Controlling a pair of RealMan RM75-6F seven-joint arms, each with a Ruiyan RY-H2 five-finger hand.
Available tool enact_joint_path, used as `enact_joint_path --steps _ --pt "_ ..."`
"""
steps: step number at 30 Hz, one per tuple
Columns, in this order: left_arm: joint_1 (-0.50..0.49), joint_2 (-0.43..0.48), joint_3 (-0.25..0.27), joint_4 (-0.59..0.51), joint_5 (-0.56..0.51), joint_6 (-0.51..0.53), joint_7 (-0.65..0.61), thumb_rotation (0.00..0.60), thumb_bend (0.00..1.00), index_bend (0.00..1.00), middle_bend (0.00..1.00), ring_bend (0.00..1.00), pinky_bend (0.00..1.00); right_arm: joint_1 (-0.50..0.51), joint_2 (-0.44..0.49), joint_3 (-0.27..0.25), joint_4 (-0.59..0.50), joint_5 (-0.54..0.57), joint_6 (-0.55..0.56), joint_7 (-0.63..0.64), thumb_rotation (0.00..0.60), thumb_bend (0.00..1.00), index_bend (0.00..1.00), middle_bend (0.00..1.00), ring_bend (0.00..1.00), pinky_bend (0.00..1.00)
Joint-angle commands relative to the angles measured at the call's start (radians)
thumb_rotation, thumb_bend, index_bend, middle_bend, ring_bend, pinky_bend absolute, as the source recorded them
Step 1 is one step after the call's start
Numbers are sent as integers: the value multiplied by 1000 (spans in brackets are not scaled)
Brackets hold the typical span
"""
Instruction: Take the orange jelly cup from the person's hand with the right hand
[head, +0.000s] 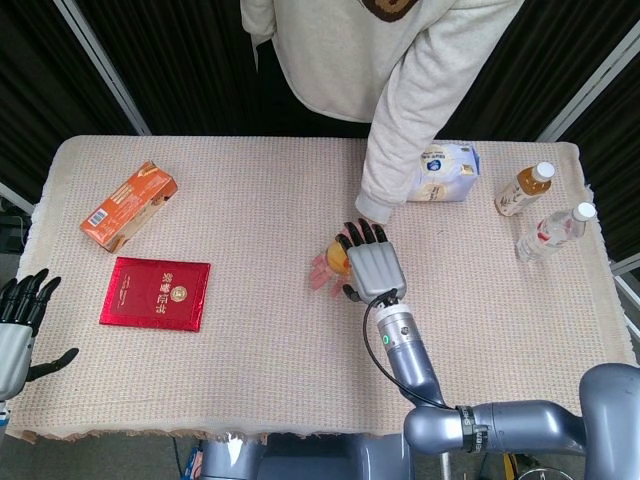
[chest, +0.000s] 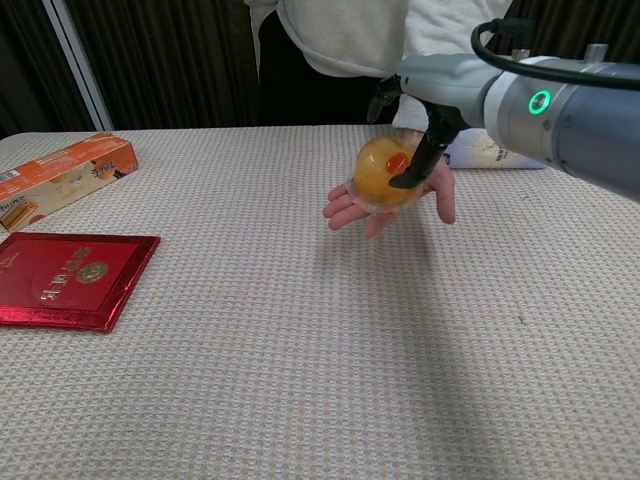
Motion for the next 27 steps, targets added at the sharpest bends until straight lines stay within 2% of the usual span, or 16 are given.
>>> enact_joint_path --steps 1,13,16,18,20,24,27 --pt "0 1 0 -1 -1 -2 -2 600 80 0 0 0 0 15 -19 4 19 11 -7 1 600 182 220 91 6 121" --pt "0 7 1 -6 -4 -4 -17 600 82 0 0 0 0 51 -85 -8 135 49 -23 2 600 206 238 104 19 124" --pt "-1 7 1 -6 -6 -6 -19 600 81 0 0 0 0 47 -93 -15 153 54 -27 12 600 265 365 242 173 261" --pt "-1 8 1 -7 -7 -8 -20 600 83 0 0 0 0 44 -100 -26 171 17 -21 28 600 354 554 455 385 488" --pt "-1 8 0 -7 -7 -7 -19 600 83 0 0 0 0 39 -109 -41 191 -50 -11 60 600 414 666 575 498 616" --pt "-1 7 1 -7 -8 -9 -17 600 83 0 0 0 0 27 -112 -59 189 -139 -3 108 600 451 716 661 577 736" --pt "-1 6 2 -8 -8 -10 -14 600 83 0 0 0 0 18 -101 -63 162 -179 3 124 600 458 719 670 586 753"
